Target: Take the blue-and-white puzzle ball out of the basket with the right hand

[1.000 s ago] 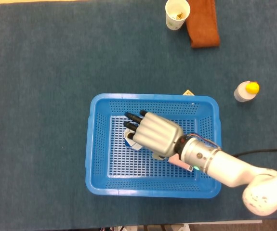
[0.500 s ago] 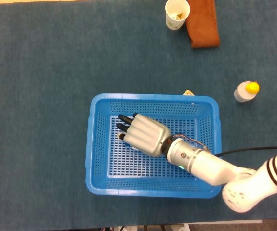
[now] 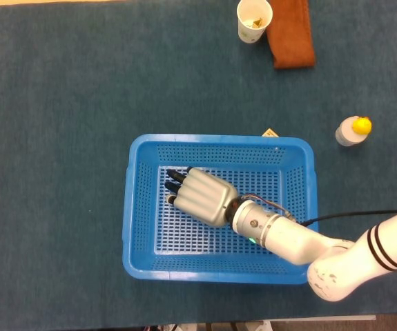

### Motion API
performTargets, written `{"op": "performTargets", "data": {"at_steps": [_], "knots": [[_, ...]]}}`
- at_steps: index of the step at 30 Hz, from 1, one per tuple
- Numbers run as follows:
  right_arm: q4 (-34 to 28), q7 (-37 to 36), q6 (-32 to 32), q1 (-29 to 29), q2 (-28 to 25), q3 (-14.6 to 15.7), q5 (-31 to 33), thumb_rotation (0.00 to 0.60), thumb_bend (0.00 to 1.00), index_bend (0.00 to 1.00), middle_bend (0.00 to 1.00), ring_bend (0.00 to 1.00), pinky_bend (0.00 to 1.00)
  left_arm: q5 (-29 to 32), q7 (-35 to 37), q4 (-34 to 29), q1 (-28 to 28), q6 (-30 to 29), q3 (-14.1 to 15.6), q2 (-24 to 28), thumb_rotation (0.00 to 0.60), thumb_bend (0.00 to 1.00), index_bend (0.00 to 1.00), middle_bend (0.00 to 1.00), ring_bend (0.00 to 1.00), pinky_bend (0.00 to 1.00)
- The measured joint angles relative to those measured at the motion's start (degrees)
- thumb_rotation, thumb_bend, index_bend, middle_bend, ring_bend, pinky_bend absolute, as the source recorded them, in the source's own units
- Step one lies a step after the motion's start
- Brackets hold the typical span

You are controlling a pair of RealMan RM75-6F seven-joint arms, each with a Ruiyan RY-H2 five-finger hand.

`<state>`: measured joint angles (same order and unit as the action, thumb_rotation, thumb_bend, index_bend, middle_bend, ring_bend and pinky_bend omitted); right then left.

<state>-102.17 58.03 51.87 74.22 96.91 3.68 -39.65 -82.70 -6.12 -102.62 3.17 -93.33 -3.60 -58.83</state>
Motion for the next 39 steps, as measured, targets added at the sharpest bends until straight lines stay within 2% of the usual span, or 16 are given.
{"op": "performTargets", "data": {"at_steps": [3,6,11,15,22,28,35,39], "knots": [[0.5,0.4,-0.2,0.3,0.6,0.5,0.3,0.6,0.18,0.27,0.21,0.11,0.43,0.1,0.1,0.1,-0.1,0.2,-0.1,-0.1,0.6,0.25,0.31,0.34,0.23,0.23],[1.0,0.6,0.0,0.4,1.2,0.7,0.3,0.6,0.29,0.27,0.25,0.14,0.48,0.1,0.2,0.1,-0.2,0.3,-0.1,-0.1,0.6,0.25,0.31,0.34,0.23,0.23],[1.6,0.3,1.4,-0.2,1.7,1.0,-0.8,0.6,0.4,0.37,0.33,0.25,0.6,0.1,0.3,0.2,-0.1,0.3,0.0,-0.1,0.6,0.25,0.31,0.34,0.23,0.23],[1.4,0.1,1.8,-0.8,1.4,1.5,-1.6,0.6,0.41,0.43,0.36,0.28,0.63,0.1,0.2,0.2,-0.1,0.4,0.0,-0.2,0.6,0.25,0.31,0.34,0.23,0.23],[-1.4,-1.1,2.6,-1.6,-1.2,1.4,-2.7,0.6,0.41,0.44,0.37,0.3,0.64,-0.1,0.5,0.3,0.0,0.4,0.2,-0.2,0.6,0.25,0.31,0.34,0.23,0.23],[-8.5,-3.9,4.3,-3.0,-8.6,0.7,-6.1,0.6,0.41,0.44,0.37,0.3,0.64,-0.4,0.8,0.3,0.1,0.2,0.2,0.0,0.6,0.25,0.31,0.34,0.23,0.23],[-16.8,-10.9,7.4,-7.1,-23.2,0.3,-12.7,0.6,0.41,0.44,0.37,0.31,0.64,-0.8,1.4,0.5,0.2,0.0,0.3,0.3,0.6,0.25,0.31,0.34,0.23,0.23],[-19.2,-14.9,9.3,-10.1,-31.0,0.3,-15.8,0.6,0.41,0.44,0.37,0.31,0.64,-1.0,1.5,0.3,-0.2,0.4,0.2,0.4,0.6,0.25,0.31,0.34,0.23,0.23]]}}
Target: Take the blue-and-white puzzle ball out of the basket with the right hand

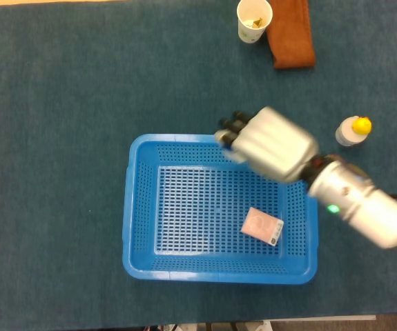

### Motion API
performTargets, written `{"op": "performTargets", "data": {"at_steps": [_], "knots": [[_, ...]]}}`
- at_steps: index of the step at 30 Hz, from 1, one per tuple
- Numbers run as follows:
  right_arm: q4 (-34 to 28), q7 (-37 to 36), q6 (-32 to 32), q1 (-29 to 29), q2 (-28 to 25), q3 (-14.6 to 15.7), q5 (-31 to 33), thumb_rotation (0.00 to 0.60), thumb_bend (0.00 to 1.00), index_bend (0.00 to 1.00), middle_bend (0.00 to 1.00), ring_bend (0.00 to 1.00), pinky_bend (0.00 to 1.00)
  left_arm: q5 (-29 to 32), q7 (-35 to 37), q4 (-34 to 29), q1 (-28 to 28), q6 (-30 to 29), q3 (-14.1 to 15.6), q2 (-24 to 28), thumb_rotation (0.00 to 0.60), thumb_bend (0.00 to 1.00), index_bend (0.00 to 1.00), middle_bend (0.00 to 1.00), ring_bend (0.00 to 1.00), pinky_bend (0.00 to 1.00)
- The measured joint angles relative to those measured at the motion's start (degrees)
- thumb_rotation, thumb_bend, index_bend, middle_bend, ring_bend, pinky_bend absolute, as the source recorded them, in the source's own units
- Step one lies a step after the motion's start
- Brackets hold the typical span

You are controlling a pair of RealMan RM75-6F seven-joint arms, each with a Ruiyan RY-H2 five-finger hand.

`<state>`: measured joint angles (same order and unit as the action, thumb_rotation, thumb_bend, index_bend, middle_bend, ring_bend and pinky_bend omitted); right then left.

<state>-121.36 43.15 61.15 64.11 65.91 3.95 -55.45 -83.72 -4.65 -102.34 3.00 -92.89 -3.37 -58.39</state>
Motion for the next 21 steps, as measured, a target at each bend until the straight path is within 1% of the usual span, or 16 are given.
{"op": "performTargets", "data": {"at_steps": [2,4,7,15,21], "knots": [[-0.5,-1.8,0.7,-1.7,-3.4,0.0,-0.9,0.6,0.41,0.44,0.37,0.31,0.64,-0.1,0.0,-0.1,-0.2,0.2,0.0,0.1,0.6,0.25,0.31,0.34,0.23,0.23],[-0.3,-3.2,1.0,-3.2,-5.7,0.1,-1.1,0.6,0.41,0.44,0.37,0.31,0.64,-0.2,0.0,-0.1,-0.3,0.5,0.0,0.1,0.6,0.25,0.31,0.34,0.23,0.23],[1.0,-3.7,1.0,-4.8,-7.1,0.3,-1.0,0.6,0.41,0.44,0.37,0.3,0.64,-0.4,-0.1,-0.2,-0.6,1.0,0.2,0.1,0.6,0.25,0.31,0.34,0.23,0.23],[5.3,-2.3,-0.3,-6.7,-6.5,0.2,2.4,0.6,0.4,0.44,0.37,0.31,0.64,-0.6,-0.6,-0.4,-1.0,1.8,0.5,-0.2,0.6,0.25,0.31,0.34,0.23,0.23],[10.2,-1.2,-3.5,-6.8,-3.6,0.0,6.9,0.6,0.39,0.44,0.37,0.3,0.62,-0.6,-1.2,-0.5,-1.0,1.9,0.7,-0.6,0.6,0.25,0.31,0.34,0.23,0.23]]}}
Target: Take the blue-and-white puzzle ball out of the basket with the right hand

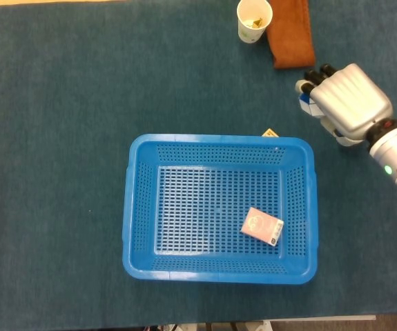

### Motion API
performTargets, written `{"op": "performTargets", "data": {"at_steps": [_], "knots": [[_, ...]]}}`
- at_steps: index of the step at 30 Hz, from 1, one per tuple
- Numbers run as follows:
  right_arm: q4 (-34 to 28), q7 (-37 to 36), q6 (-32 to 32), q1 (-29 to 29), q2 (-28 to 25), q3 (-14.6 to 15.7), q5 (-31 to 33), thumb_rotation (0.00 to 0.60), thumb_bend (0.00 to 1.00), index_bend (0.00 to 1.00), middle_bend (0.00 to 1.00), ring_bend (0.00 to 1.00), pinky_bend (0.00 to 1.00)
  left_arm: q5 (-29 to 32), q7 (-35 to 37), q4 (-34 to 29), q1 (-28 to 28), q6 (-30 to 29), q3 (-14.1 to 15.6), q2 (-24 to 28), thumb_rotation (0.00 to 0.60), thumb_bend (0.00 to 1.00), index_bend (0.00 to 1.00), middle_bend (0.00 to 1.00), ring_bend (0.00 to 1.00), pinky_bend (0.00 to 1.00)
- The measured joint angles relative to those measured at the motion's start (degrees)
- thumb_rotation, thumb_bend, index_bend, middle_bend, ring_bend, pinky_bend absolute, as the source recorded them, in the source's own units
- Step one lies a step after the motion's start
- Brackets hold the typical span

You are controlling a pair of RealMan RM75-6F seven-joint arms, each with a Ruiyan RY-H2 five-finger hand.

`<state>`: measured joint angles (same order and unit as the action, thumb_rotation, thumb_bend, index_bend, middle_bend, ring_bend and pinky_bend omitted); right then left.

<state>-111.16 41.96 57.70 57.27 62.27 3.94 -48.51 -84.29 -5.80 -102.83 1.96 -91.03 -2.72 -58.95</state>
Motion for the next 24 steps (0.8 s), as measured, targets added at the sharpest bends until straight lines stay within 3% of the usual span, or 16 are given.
{"op": "performTargets", "data": {"at_steps": [4,9,12,24], "knots": [[3.2,1.0,-2.4,0.2,2.7,0.0,2.1,0.6,0.38,0.37,0.34,0.28,0.58,0.0,-0.3,-0.2,-0.1,0.0,0.0,-0.1,0.6,0.25,0.31,0.34,0.23,0.23],[5.4,1.3,-4.9,0.6,4.8,0.0,2.8,0.6,0.38,0.17,0.26,0.2,0.51,0.2,-0.8,-0.4,-0.1,-0.1,-0.1,-0.1,0.6,0.25,0.31,0.34,0.23,0.23],[5.4,1.0,-5.1,0.5,4.8,-0.1,1.9,0.6,0.38,0.09,0.24,0.18,0.49,0.4,-1.1,-0.6,0.0,-0.2,-0.1,-0.1,0.6,0.25,0.31,0.34,0.23,0.23],[3.8,-1.0,-5.0,-0.8,2.4,-0.6,-0.4,0.6,0.38,0.06,0.2,0.15,0.45,0.0,-1.9,-1.0,-0.5,0.1,-0.1,-0.5,0.6,0.25,0.31,0.34,0.23,0.23]]}}
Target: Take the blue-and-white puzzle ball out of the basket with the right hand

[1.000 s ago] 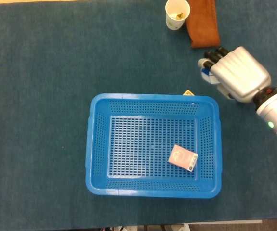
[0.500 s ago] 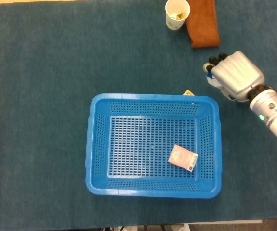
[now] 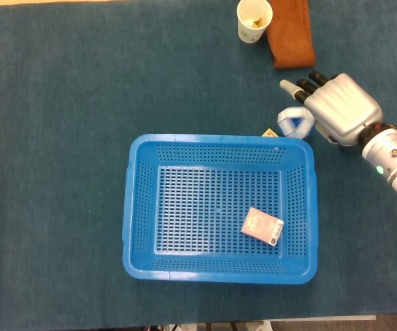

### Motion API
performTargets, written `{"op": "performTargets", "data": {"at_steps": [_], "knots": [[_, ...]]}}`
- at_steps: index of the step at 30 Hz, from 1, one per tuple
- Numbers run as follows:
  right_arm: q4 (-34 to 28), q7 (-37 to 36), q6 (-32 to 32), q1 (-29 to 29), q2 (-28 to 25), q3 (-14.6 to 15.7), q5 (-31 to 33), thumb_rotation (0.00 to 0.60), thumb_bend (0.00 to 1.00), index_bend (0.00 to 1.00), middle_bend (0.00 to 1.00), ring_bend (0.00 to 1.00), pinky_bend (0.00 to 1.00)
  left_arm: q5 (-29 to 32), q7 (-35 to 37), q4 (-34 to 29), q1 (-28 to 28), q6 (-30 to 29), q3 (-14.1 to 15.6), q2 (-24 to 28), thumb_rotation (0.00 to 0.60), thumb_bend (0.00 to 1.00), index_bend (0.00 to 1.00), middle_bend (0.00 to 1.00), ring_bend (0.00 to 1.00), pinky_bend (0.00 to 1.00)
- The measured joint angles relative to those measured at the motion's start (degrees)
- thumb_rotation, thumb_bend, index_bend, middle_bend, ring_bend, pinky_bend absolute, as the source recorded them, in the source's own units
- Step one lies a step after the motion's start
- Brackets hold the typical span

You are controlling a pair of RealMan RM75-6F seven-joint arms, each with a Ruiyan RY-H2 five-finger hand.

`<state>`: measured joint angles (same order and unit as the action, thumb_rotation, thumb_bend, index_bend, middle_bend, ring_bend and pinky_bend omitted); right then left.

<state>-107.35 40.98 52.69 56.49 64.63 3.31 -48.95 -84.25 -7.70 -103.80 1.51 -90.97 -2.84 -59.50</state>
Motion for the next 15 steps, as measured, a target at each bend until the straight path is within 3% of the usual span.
{"op": "performTargets", "data": {"at_steps": [7,15], "knots": [[-4.1,-2.3,2.6,-2.1,-3.7,-0.7,-3.3,0.6,0.38,0.06,0.22,0.15,0.45,0.1,-0.2,-0.2,-0.2,0.3,0.0,0.3,0.6,0.25,0.31,0.34,0.23,0.23],[-8.9,-5.7,13.3,-9.5,-9.7,-0.9,-9.4,0.6,0.38,0.18,0.3,0.19,0.45,-0.2,-0.3,0.3,-1.0,1.2,-0.1,0.4,0.6,0.25,0.31,0.34,0.23,0.23]]}}
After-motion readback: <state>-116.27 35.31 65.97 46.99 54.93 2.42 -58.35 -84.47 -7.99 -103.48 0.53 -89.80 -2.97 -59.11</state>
